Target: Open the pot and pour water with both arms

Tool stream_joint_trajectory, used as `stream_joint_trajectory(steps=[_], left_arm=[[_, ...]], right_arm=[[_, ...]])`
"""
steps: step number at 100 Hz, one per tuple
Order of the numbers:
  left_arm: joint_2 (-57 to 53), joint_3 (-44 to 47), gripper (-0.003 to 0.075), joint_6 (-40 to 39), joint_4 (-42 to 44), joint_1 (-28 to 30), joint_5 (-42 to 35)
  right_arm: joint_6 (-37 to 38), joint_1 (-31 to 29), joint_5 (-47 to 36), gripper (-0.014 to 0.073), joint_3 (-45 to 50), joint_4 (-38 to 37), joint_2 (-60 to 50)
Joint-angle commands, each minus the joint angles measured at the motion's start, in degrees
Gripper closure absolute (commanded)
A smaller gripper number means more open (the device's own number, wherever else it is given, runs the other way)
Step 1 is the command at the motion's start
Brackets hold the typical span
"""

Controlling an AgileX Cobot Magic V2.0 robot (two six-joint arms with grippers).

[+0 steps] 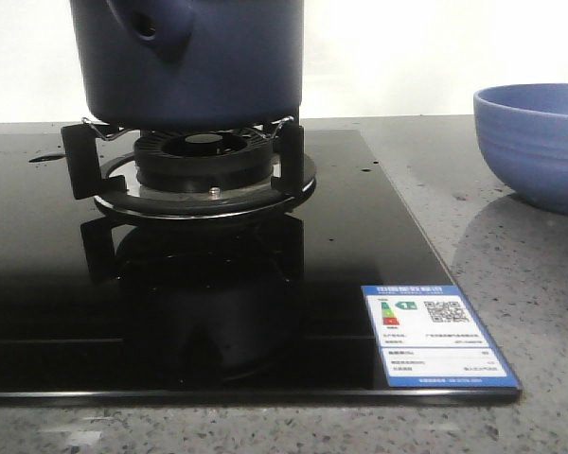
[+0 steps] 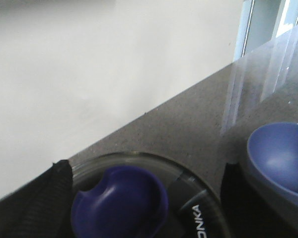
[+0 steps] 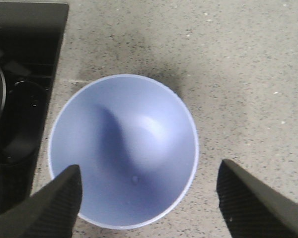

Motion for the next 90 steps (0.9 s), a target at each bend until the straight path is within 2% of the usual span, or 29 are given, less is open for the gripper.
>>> stream_joint_trajectory(steps=[1, 10, 17, 24, 27, 37, 43, 55, 69, 90], left_arm=[[-5.5, -2.3, 0.0155, 0.0, -1.7, 0.0, -1.2], [-9.6, -2.3, 0.0176, -0.1, -1.0, 1.6, -1.2], [-12.7, -1.9, 0.0253, -0.3, -0.4, 3.9, -1.4], [-15.5, -0.8, 0.0391, -0.7, -0.4, 6.9, -2.0], [-16.8, -0.2, 0.0475, -0.7, -0.4, 8.3, -2.3], [-20.5, 3.1, 0.0739, -1.8, -0.5, 13.8, -2.3], [-22.6, 6.1, 0.0741, -3.6, -0.4, 16.7, -2.3], [-29.8, 14.4, 0.0741, -7.2, -0.7, 22.5, -6.0], [-38.9, 26.4, 0.0741, -7.4, -2.6, 26.7, -12.7], [-51.3, 42.2, 0.0741, -7.4, -3.7, 27.7, -14.0]], right_arm=[[-0.3, -0.3, -1.9, 0.0083, -1.8, 2.9, -1.6], [-0.8, -0.3, -2.3, 0.0090, -1.8, 5.9, -2.0], [-1.2, -0.3, -4.1, 0.0144, -1.7, 9.4, -2.9], [-2.3, -0.3, -8.1, 0.0245, -0.7, 14.8, -4.6], [-4.2, -0.3, -10.2, 0.0300, 0.1, 17.5, -5.6], [-11.6, -0.3, -19.1, 0.0543, 5.4, 28.7, -9.9], [-18.3, -0.2, -25.5, 0.0666, 9.4, 34.6, -13.2], [-32.5, -0.2, -35.2, 0.0655, 19.0, 45.0, -19.7], [-47.7, -0.2, -40.0, 0.0655, 30.7, 52.6, -28.3], [-54.9, -0.2, -44.1, 0.0655, 48.4, 56.5, -40.3]])
